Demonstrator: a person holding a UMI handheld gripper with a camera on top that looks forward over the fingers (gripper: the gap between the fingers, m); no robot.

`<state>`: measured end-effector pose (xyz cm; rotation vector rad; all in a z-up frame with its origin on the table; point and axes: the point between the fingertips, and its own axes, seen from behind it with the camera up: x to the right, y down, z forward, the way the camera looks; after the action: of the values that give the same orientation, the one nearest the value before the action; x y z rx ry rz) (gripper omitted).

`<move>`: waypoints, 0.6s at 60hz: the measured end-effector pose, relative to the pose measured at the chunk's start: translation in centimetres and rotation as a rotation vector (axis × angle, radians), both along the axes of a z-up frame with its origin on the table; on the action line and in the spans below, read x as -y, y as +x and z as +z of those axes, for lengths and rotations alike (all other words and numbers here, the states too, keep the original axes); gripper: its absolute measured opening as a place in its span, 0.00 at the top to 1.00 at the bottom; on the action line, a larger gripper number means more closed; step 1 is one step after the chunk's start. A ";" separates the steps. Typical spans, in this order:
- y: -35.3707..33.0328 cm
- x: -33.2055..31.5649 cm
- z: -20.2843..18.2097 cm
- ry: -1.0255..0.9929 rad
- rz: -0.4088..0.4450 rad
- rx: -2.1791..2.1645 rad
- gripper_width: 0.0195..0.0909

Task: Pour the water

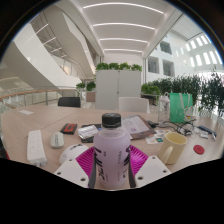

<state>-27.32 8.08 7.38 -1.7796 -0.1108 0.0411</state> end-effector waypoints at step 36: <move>10.5 -8.0 8.7 -0.313 -0.106 -1.965 0.69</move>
<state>-16.85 16.06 16.03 -1.3195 1.4235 1.6914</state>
